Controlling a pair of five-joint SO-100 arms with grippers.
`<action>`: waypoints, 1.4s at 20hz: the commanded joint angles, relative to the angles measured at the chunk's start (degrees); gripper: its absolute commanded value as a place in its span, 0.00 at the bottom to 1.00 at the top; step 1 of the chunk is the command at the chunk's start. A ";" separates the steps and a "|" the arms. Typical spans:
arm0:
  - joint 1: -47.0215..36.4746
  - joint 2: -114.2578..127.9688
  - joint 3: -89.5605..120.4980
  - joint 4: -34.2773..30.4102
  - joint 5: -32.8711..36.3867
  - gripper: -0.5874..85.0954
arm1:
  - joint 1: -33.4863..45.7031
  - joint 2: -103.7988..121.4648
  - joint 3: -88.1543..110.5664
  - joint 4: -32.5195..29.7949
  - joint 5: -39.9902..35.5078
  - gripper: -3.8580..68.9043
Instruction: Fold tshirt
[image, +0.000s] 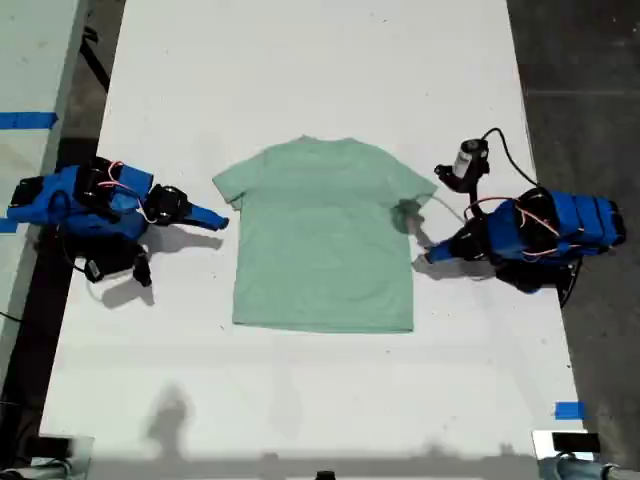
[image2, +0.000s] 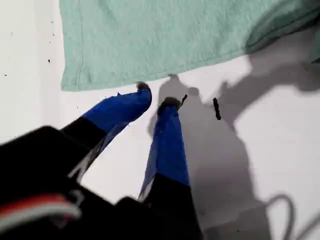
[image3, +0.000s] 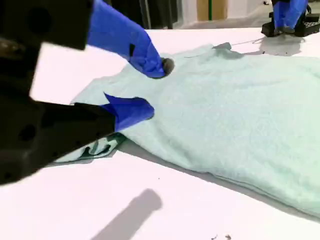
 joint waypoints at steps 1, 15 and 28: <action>1.05 5.89 0.62 0.00 -0.44 0.13 | -0.44 0.62 -0.88 0.35 -0.79 0.14; 3.52 5.89 0.53 -1.85 -0.79 0.14 | -0.35 0.62 -0.88 0.35 11.07 0.13; 3.87 4.75 -2.72 -15.21 0.26 0.01 | -3.78 0.35 -6.77 1.14 42.19 0.07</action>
